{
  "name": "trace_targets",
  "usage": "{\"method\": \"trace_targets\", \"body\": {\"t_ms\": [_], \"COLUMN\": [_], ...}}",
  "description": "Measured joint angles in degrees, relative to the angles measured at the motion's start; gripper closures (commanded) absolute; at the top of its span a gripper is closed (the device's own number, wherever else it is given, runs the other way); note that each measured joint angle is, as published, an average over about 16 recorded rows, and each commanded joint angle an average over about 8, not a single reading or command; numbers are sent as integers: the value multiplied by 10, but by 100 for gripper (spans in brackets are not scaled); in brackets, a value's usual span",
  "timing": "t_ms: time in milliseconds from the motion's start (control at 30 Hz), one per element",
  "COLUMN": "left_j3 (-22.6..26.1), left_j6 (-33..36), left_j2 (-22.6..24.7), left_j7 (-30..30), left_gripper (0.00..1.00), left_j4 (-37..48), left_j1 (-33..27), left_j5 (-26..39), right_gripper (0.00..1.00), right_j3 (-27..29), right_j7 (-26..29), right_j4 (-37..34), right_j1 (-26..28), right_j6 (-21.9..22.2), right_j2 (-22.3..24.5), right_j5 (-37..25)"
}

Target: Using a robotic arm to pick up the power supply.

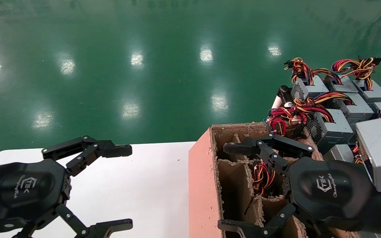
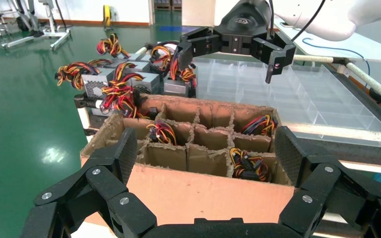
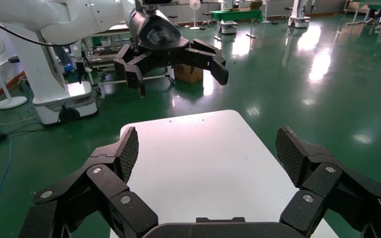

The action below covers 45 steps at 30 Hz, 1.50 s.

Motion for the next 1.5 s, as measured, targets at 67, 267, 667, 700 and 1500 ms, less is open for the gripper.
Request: {"method": "trace_targets", "body": {"t_ms": [67, 267, 667, 700, 1500], "left_j3": [0, 0, 0, 0, 0], "left_j6": [0, 0, 0, 0, 0], "left_j2": [0, 0, 0, 0, 0], "left_j7": [0, 0, 0, 0, 0], "left_gripper": [0, 0, 0, 0, 0], "left_j4": [0, 0, 0, 0, 0], "left_j1": [0, 0, 0, 0, 0], "left_j5": [0, 0, 0, 0, 0], "right_gripper": [0, 0, 0, 0, 0], "right_j3": [0, 0, 0, 0, 0], "right_j7": [0, 0, 0, 0, 0], "right_j4": [0, 0, 0, 0, 0], "right_j1": [0, 0, 0, 0, 0], "right_j6": [0, 0, 0, 0, 0], "right_j2": [0, 0, 0, 0, 0], "right_j5": [0, 0, 0, 0, 0]}}
